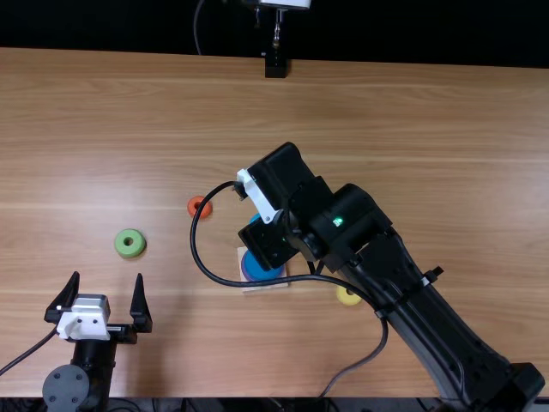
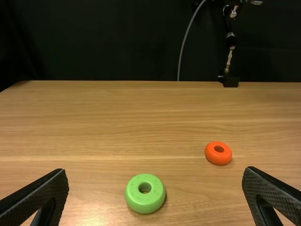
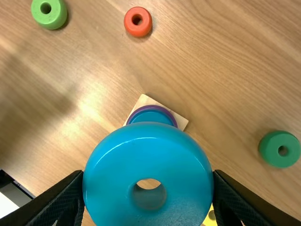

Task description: Build the Hanoi tower: stack the rings onto the peg from bottom to top in this color order: purple, dark blue, light blue, dark green, light green, yellow, orange.

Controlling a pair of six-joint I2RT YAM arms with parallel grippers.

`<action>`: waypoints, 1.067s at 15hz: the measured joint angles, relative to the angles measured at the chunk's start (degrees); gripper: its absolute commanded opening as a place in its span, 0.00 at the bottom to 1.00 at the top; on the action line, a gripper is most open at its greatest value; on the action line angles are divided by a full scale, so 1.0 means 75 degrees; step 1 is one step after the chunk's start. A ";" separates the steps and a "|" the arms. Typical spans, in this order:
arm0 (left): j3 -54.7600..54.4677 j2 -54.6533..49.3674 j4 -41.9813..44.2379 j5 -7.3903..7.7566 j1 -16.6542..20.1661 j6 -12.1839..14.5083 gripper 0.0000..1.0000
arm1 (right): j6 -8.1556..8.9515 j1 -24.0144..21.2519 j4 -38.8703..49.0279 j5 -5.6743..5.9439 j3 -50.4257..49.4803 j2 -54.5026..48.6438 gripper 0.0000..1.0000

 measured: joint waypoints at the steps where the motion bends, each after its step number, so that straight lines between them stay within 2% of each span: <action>1: 0.0000 0.0003 0.0003 0.0000 0.0000 0.0000 1.00 | 0.0000 0.0038 0.0000 0.0000 -0.0003 0.0000 0.00; 14: 0.0000 0.0003 0.0003 0.0000 0.0000 0.0000 1.00 | -0.0003 0.0131 0.0032 0.0006 -0.0338 0.0102 0.00; 15: 0.0000 0.0003 0.0006 0.0000 0.0000 0.0003 1.00 | -0.0003 0.0131 0.0035 0.0006 -0.0338 0.0102 0.07; 16: 0.0000 0.0003 0.0003 0.0000 0.0000 0.0003 1.00 | -0.0006 0.0131 0.0044 0.0006 -0.0338 0.0102 0.48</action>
